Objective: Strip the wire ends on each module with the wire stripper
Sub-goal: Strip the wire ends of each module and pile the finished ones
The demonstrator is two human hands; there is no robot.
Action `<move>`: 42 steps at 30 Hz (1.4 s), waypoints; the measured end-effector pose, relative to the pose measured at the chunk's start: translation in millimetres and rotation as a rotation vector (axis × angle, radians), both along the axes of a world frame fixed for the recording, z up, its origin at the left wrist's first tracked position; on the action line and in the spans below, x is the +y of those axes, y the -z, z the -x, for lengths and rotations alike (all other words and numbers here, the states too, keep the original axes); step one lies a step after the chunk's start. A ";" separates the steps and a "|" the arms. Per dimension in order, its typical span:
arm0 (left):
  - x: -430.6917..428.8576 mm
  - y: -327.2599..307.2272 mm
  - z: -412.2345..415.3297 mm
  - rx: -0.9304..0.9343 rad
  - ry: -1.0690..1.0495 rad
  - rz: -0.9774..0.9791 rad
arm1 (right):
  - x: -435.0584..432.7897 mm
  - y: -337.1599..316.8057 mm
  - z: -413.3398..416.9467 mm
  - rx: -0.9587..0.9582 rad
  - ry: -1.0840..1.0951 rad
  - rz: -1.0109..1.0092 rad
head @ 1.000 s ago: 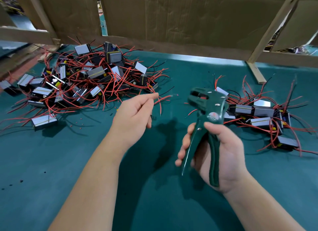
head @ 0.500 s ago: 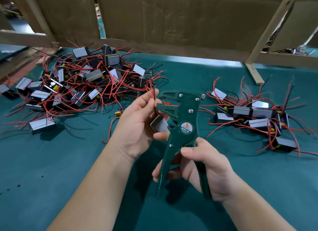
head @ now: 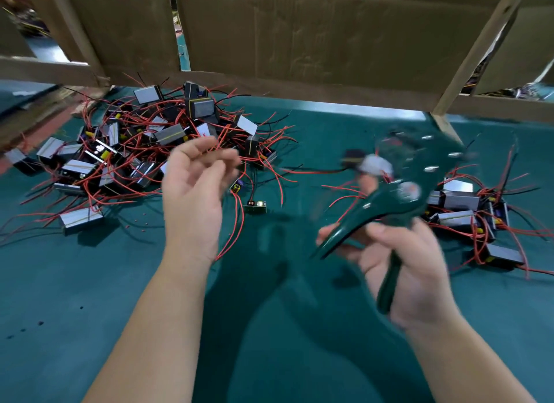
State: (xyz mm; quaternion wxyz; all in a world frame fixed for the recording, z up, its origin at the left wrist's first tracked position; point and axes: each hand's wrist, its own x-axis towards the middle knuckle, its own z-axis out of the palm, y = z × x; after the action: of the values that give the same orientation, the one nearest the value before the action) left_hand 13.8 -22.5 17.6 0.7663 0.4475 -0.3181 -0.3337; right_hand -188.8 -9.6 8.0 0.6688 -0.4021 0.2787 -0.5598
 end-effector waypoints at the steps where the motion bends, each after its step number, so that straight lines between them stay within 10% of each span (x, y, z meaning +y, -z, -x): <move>1: 0.7 0.9 -6.2 -0.150 -0.115 -0.021 | -4.0 -2.7 5.6 -0.003 0.107 0.029; 5: 3.2 12.1 -22.9 -0.746 -0.489 -0.331 | -14.8 -5.3 24.1 0.033 0.322 0.062; 13: -2.3 27.1 -33.3 -1.025 -0.236 -1.113 | -13.5 -1.4 21.5 0.032 0.223 0.073; 17: -4.6 27.8 -34.5 -1.020 -0.270 -1.007 | -11.8 -0.3 20.4 0.045 0.214 0.055; 22: -0.5 18.0 -28.3 -0.852 -0.399 -0.421 | -11.6 -0.8 21.9 0.007 0.190 0.061; 28: 11.4 2.8 4.6 -1.244 -0.297 0.091 | -10.1 -3.8 19.7 -0.059 0.052 0.018; 42: 14.4 13.0 39.5 -0.998 0.424 0.232 | -6.9 -12.8 19.2 -0.221 -0.410 -0.235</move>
State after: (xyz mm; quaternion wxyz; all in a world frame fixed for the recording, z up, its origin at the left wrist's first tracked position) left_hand -25.7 -8.1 4.6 0.4826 0.3902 -0.7605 -0.1909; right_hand -208.0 -16.5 20.8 0.8368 -0.3060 0.1797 -0.4170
